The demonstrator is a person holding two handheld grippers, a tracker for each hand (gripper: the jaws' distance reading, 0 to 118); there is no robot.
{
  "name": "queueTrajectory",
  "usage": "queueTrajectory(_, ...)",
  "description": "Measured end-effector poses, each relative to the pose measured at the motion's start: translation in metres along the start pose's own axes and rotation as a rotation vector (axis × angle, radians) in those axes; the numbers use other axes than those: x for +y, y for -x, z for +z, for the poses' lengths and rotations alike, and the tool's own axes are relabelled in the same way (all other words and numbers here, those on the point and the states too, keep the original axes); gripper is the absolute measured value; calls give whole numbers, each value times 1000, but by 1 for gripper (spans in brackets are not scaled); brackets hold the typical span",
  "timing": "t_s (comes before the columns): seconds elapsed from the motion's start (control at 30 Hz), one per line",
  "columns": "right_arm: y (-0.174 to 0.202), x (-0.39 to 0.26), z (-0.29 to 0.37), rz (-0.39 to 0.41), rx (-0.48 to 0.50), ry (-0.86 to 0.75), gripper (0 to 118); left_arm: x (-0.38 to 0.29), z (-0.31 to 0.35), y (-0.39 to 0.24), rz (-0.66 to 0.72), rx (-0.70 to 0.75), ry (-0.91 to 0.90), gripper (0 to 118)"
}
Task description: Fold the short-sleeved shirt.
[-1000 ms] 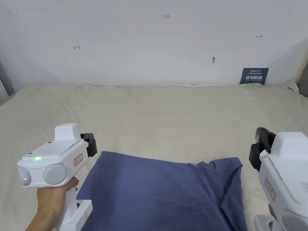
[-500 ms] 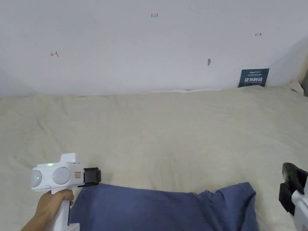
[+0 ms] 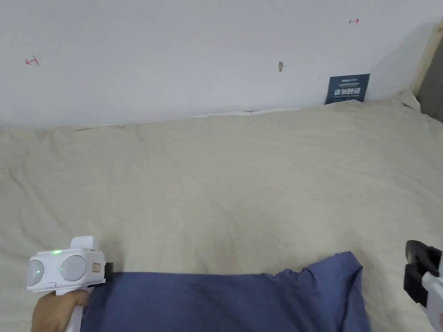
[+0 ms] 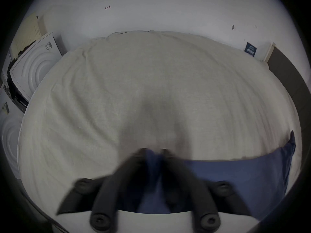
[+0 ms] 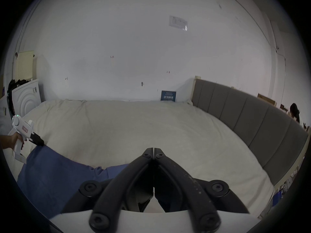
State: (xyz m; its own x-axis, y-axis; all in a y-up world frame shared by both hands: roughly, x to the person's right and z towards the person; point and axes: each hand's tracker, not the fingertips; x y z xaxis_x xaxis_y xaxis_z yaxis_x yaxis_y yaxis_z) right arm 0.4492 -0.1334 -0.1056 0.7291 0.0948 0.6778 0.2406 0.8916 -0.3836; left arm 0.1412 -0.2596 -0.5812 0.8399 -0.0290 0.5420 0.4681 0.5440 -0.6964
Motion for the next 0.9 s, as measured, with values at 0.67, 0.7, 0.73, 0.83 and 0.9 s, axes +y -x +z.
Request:
queueTrajectory(0.67, 32, -65, -154, 39, 48, 601, 74, -9, 138, 9, 62, -186, -230, 2)
queueTrajectory(0.7, 35, -68, -151, 47, 74, 588, 54, -11, 138, 9, 58, -181, -228, 2)
queueTrajectory(0.73, 37, -70, -146, 37, 109, 555, 42, -14, 140, 10, 60, -180, -225, 2)
queueTrajectory(0.83, 32, -68, -140, 29, 86, 539, 7, -21, 145, 11, 73, -172, -223, 2)
queueTrajectory(0.9, 30, -61, -121, 28, 78, 430, 7, -27, 152, 13, 86, -158, -237, 2)
